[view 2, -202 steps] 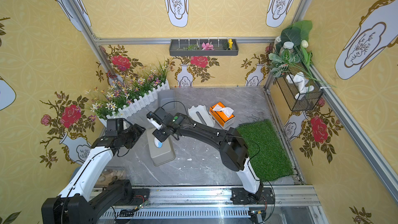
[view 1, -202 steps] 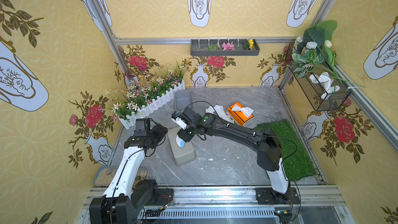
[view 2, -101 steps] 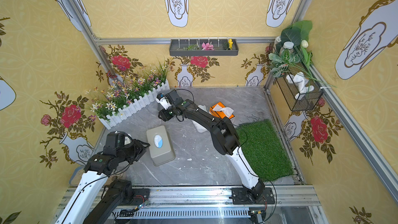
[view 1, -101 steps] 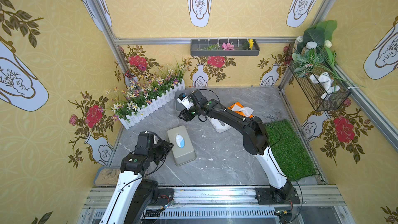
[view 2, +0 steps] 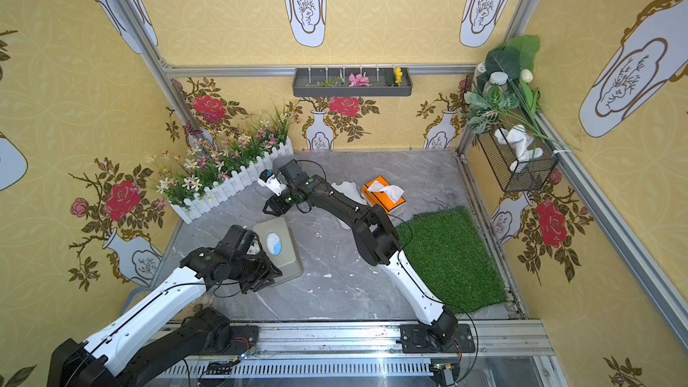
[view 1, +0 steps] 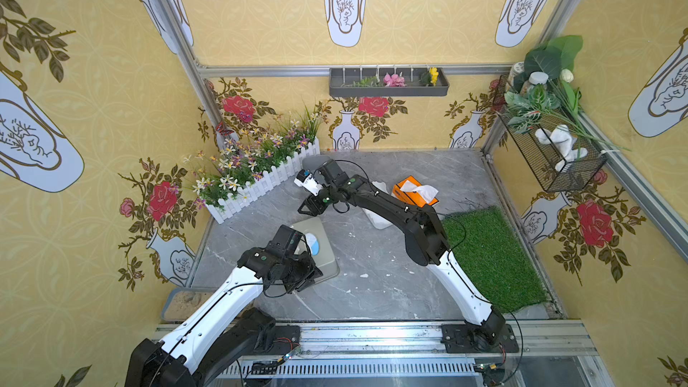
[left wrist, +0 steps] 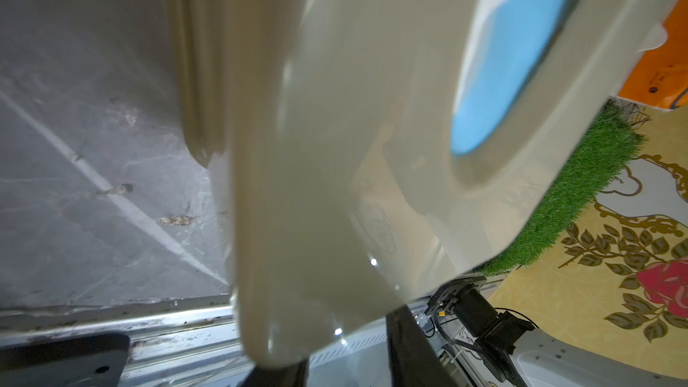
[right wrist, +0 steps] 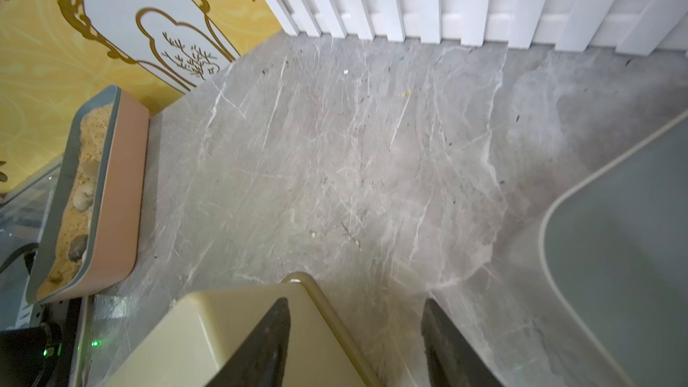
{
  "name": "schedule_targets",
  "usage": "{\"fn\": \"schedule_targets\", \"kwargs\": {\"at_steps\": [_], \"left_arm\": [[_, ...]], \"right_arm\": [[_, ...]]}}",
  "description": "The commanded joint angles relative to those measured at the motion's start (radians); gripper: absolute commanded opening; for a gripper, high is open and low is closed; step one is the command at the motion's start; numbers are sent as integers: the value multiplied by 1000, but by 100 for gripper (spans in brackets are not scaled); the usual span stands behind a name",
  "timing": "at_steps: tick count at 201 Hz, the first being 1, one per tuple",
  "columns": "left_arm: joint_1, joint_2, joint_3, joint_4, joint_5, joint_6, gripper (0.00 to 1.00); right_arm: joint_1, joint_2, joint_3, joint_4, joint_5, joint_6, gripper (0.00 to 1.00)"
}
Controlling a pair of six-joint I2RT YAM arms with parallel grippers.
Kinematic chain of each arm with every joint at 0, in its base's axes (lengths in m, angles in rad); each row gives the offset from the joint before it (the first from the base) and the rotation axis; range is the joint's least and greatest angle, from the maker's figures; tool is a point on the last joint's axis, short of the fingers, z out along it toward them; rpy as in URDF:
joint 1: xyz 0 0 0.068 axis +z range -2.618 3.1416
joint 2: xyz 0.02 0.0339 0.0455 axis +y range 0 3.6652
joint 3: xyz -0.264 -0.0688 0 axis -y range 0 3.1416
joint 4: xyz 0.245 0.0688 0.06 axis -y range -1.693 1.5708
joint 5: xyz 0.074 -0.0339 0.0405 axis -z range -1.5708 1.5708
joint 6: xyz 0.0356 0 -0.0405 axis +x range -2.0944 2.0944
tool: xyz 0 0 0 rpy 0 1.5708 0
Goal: Put the tissue paper into the tissue box
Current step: Adjust the tissue box at the center of the board.
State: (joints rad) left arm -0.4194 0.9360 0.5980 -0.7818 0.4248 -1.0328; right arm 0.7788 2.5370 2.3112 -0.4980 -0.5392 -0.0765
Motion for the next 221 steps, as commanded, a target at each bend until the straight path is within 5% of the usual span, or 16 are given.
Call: {"fn": "schedule_targets", "kwargs": {"at_steps": [1,103,140,166,194,221], "left_arm": [[-2,4,-5,-24,-69,-20,36],[22,-35,30,-157,-365,-97,44],[22,-26,66,-142,-363,-68,43],[22,-139,104,-56,-340,-4,43],[22,-268,163,-23,-409,45,46],[65,-208,167,0,-391,86,47]], "right_arm": [[6,-10,-26,-56,6,-34,55],[18,-364,-585,-41,153,-14,43],[44,-414,-603,-131,257,-37,45],[29,-508,-640,-106,362,-28,52],[42,-527,-538,-185,397,-62,55],[98,-494,-462,-268,442,-121,55]]}}
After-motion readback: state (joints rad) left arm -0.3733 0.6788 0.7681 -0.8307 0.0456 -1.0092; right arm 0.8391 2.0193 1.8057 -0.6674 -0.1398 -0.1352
